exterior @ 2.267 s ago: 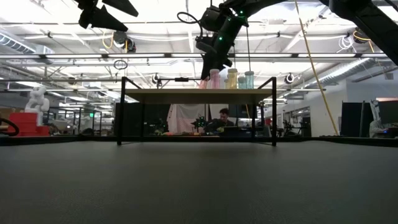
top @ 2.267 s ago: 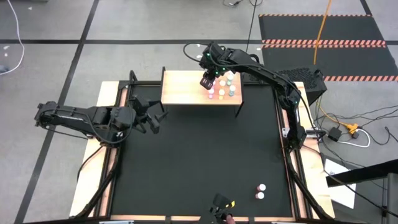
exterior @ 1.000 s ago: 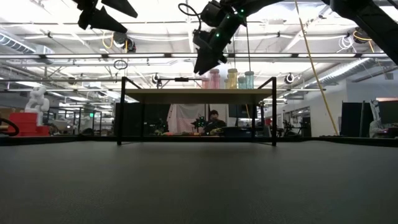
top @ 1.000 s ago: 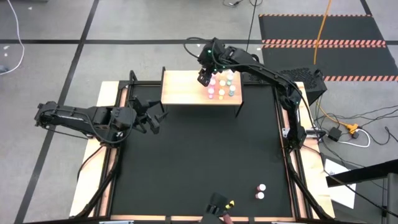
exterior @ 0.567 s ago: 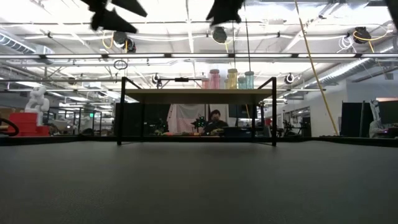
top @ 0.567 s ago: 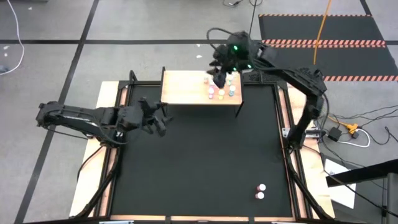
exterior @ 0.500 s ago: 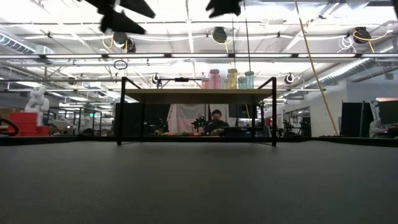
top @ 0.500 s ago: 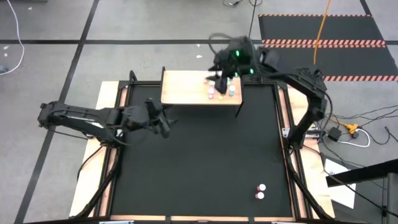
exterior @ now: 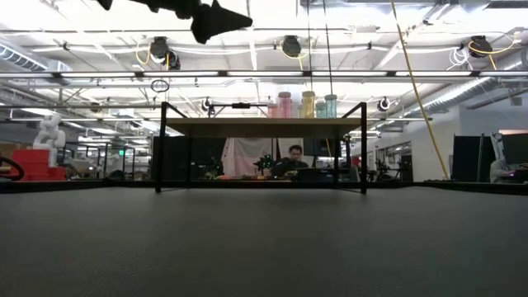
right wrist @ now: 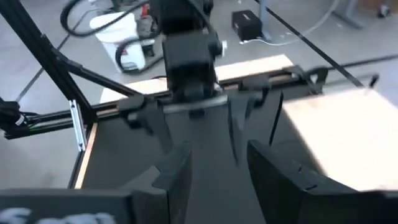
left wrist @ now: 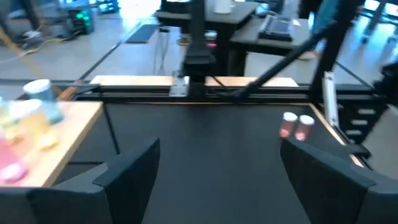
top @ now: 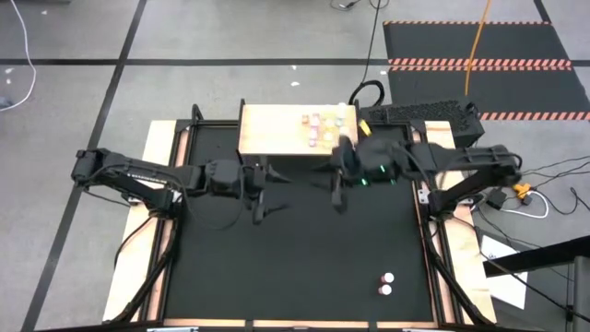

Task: Pick and place medicine bottles onto shelf by color
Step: Put the top orange pill bottle on the shelf aligned with the other orange pill bottle

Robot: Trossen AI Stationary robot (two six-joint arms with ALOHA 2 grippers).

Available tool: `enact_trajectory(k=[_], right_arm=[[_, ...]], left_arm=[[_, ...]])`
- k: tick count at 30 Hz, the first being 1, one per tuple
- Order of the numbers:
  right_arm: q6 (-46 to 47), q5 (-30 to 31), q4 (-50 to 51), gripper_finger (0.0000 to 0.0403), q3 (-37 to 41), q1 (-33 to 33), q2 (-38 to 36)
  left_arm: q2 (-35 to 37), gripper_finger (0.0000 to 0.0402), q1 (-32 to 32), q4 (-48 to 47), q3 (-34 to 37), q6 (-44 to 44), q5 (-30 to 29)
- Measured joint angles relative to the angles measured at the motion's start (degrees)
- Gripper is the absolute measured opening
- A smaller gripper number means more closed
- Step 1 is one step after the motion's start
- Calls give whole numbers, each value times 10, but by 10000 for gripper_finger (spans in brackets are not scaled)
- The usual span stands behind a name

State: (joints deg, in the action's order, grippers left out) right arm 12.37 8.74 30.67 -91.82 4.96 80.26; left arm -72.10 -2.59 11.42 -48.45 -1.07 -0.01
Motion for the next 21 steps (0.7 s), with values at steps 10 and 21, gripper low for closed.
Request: enact_trajectory(k=[10,21], right_arm=[[129,78,3,144,124,151,-49],[209,76,235,144,124,276,-55]], left_arm=[[-13,333,-60,102,0,-22,-34],[-149,333,-142,150,-108,-48,-173]])
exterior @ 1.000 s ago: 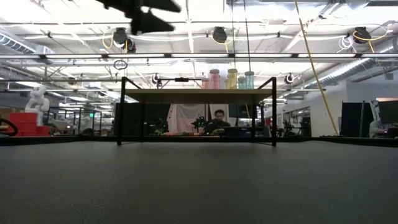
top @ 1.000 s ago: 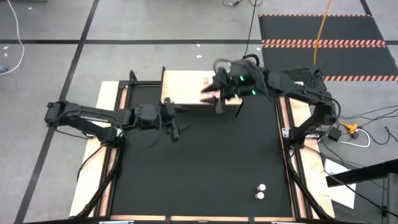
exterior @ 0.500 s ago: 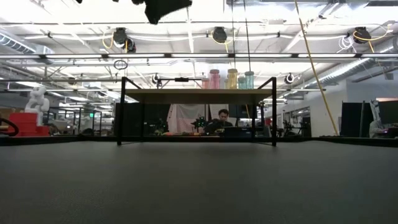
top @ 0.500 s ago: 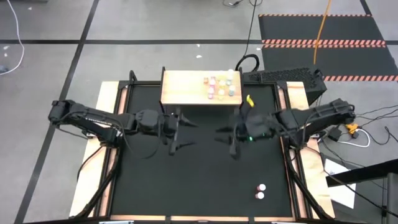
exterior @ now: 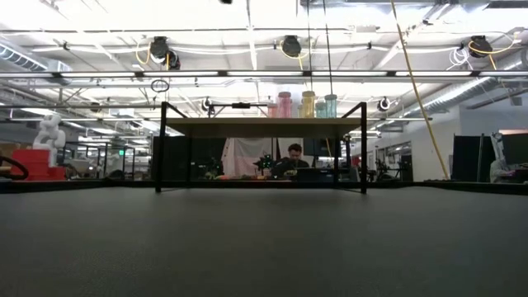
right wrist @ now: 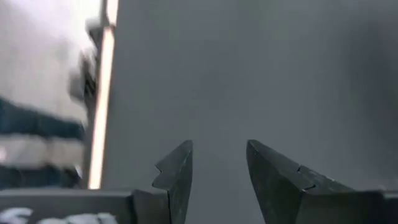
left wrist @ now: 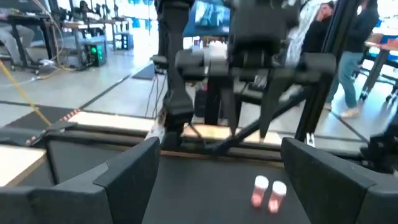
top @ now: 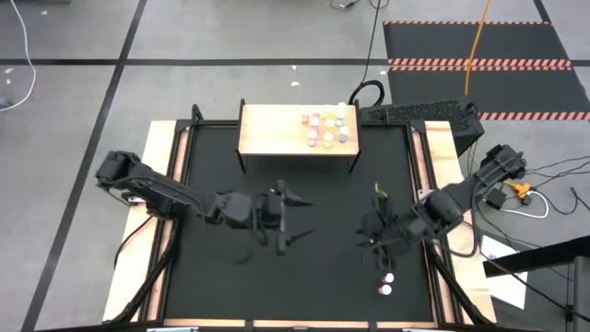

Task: Pick and place medicine bottles onto shelf by color
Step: Put the top orange pill bottle on the shelf aligned with the other orange pill bottle

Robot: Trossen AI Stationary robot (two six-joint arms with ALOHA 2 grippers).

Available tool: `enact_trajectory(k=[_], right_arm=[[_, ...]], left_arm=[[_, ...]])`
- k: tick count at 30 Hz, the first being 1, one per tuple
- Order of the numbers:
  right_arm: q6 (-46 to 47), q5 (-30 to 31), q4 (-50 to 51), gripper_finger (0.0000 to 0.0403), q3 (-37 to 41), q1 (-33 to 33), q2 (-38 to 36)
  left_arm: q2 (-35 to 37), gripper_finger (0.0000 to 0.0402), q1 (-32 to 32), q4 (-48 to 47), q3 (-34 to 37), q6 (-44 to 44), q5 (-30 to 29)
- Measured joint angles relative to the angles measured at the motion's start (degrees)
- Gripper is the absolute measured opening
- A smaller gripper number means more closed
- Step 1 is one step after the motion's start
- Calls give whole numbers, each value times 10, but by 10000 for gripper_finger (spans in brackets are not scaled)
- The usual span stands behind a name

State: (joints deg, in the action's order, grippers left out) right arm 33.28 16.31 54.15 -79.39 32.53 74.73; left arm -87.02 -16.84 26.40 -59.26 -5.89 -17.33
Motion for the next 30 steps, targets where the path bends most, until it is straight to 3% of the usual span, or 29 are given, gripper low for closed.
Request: enact_trajectory(k=[3,7,13,19,26,30], right_arm=[[7,-7,58,144,6,26,1],[19,-46,56,159,68,60,-6],[82,-146,-64,204,187,118,-29],[123,-156,-181,225,242,170,-26],[117,-153,-188,226,219,198,22],[91,-159,-192,226,118,192,70]], left_arm=[[-49,333,-7,-5,-51,-2,-12],[-97,333,-16,-56,-108,-19,-20],[-120,333,-37,-133,-146,-104,-56],[-119,333,-52,-160,-151,-96,-72],[-115,333,-62,-158,-151,-112,-73],[-115,333,-94,-161,-151,-167,-72]])
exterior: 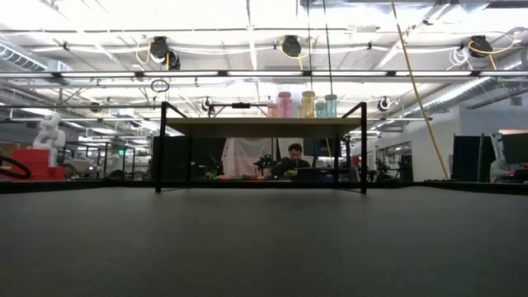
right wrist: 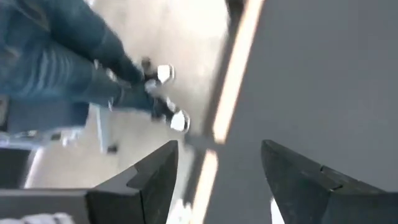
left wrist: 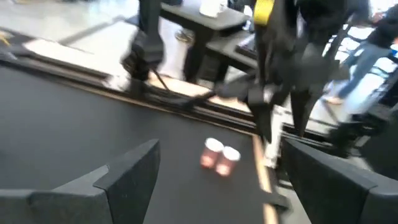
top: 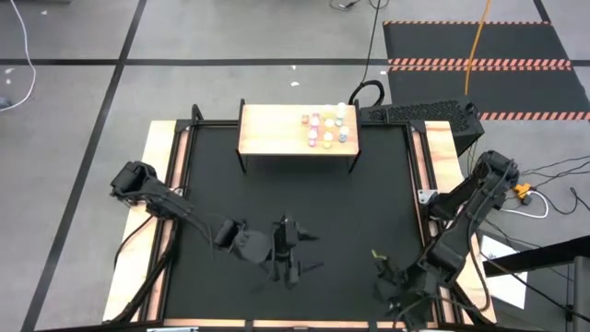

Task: Pick and place medicine bottles onto shelf by color
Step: Put the top orange pill bottle on the shelf aligned with the other orange pill bottle

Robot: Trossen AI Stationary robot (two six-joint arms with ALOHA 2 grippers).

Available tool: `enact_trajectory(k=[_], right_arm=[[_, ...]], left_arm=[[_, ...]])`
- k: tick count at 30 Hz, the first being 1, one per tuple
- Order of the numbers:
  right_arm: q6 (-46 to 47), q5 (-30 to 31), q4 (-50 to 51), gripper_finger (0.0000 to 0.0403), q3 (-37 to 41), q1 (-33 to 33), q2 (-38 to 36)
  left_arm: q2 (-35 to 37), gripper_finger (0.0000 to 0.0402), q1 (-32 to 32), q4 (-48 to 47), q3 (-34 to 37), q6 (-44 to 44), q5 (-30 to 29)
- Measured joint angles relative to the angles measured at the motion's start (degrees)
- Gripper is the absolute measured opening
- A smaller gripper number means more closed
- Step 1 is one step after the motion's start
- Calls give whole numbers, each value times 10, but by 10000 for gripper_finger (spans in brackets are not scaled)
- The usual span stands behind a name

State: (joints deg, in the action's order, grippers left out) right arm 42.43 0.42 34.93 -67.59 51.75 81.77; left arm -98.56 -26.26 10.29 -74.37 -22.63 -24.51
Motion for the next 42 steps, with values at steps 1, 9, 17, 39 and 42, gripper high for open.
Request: enact_trajectory(k=[1,9,17,39,42], right_arm=[[-18,10,5,226,-36,-4,16],[-194,41,88,226,-319,-38,182],[-125,41,188,226,-377,-23,261],[-32,41,280,203,-71,47,79],[-27,42,236,203,-14,43,42]], left_arm=[[0,333,-10,-6,0,-16,0],[0,333,-83,-72,0,-132,0],[0,333,-113,-72,0,-171,0],[0,333,-105,-64,0,-181,16],[0,333,-105,-76,0,-182,20]])
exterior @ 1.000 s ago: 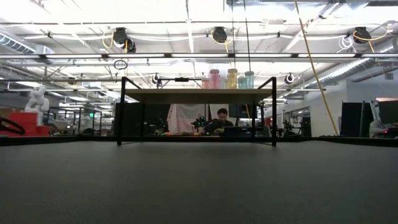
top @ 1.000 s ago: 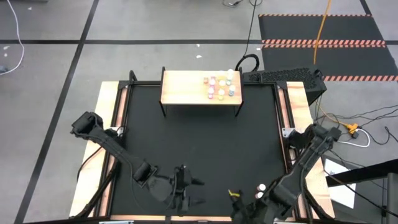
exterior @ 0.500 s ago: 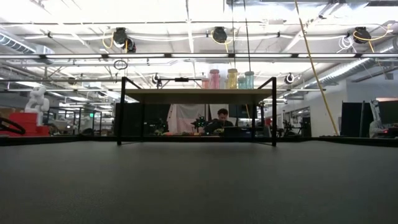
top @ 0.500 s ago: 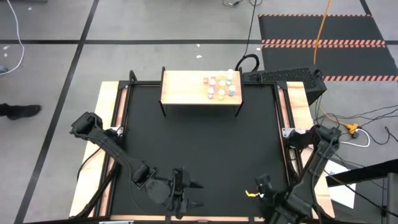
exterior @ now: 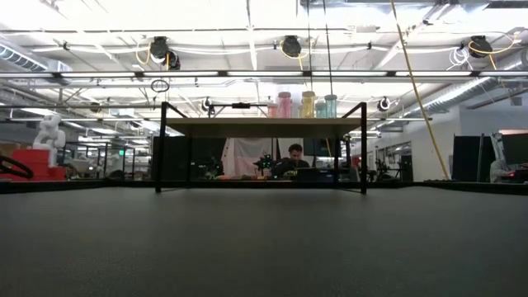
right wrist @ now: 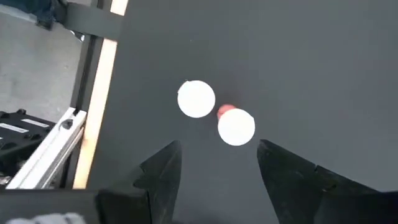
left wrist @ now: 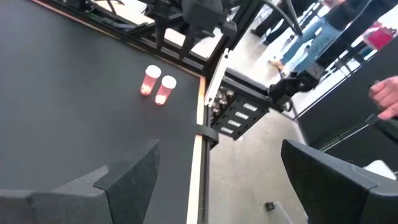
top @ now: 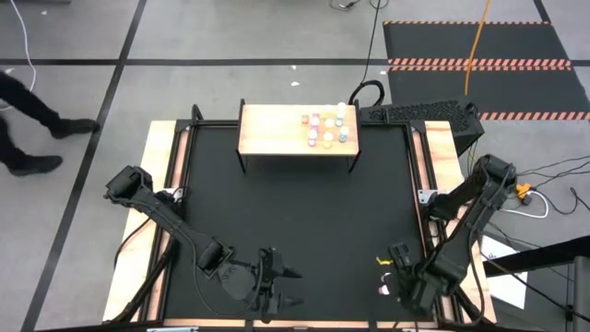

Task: Pick and place medicine bottles onto shelf by color
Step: Put the top orange pill bottle on the shelf aligned with the other orange pill bottle

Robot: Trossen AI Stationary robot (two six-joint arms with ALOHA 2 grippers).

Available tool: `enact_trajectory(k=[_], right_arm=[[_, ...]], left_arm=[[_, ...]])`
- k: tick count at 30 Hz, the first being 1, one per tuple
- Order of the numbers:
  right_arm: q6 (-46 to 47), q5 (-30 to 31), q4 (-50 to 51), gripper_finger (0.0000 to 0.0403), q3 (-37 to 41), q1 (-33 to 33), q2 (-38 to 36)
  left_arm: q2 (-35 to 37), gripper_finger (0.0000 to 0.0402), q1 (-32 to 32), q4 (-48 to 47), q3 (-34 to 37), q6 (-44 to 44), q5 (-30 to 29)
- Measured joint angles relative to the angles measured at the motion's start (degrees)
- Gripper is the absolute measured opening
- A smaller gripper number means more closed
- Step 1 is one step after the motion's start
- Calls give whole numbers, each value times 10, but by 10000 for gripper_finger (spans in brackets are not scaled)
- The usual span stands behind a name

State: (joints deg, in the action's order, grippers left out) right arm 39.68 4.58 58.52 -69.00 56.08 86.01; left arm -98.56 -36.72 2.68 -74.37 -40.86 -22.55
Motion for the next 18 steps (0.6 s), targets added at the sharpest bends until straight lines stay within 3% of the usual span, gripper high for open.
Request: enact_trajectory(k=[7,18], right_arm=[[-61,-4,-97,204,90,-8,-42],[-170,-3,-95,243,106,-39,-42]], left_arm=[[0,333,3,-33,0,-1,0],[0,333,26,-43,0,-2,0]])
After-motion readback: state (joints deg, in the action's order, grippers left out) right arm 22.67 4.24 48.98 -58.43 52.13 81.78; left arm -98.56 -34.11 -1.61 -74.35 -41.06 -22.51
